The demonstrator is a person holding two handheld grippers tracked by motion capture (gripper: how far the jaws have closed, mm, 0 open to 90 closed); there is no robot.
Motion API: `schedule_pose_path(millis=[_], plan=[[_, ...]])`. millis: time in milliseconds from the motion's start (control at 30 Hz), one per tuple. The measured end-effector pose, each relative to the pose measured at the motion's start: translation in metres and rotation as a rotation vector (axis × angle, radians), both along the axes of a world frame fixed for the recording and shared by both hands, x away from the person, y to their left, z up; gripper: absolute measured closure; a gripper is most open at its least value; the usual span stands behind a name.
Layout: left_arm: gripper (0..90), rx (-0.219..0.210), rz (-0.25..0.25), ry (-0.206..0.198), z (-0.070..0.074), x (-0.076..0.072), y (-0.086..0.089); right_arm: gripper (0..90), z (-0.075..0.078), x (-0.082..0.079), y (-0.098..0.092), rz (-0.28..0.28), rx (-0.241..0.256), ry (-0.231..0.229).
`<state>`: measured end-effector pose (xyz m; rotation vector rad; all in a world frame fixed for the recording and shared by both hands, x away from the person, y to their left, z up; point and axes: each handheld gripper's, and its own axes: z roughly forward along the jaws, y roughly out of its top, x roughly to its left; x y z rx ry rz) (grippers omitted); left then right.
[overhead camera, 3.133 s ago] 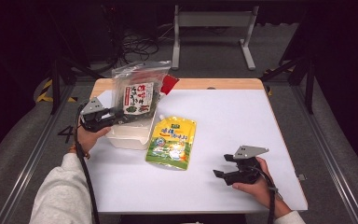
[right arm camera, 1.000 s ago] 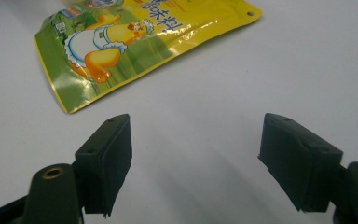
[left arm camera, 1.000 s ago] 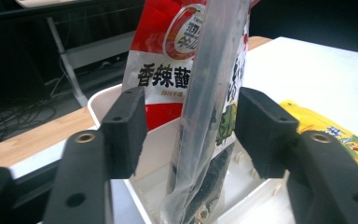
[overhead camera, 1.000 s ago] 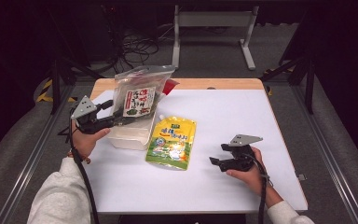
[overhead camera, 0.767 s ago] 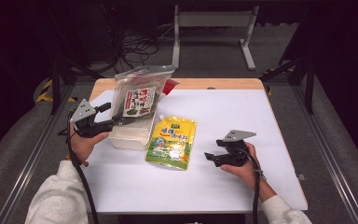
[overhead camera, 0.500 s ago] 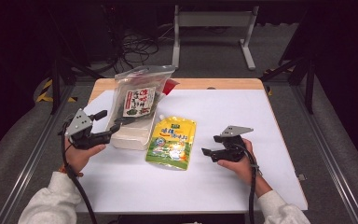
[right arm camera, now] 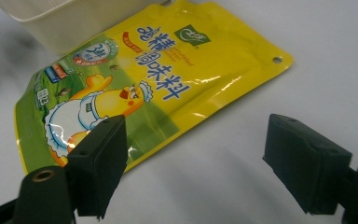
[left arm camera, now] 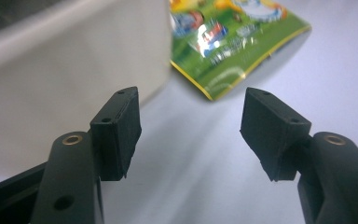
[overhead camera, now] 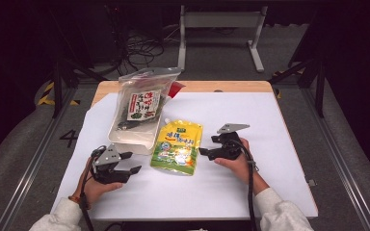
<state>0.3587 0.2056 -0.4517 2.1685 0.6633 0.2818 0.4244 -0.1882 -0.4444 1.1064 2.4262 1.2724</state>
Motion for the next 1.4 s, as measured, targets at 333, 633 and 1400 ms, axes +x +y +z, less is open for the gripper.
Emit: schedule_pose_path(millis=[333,633,1400], plan=[[38.4,-0.005,-0.037,0.070,-0.014,0.012,-0.021,15.9,-0.014,0.019,0.027,-0.023,-0.006,0.065],[39.6,-0.039,-0.070,0.158,-0.017,0.024,-0.033,12.2,-0.015,0.025,0.040,-0.087,0.059,0.105],[57.7,-0.049,-0.074,0.175,-0.017,0.027,-0.059,33.0,-0.015,0.025,0.049,-0.118,0.071,0.124]])
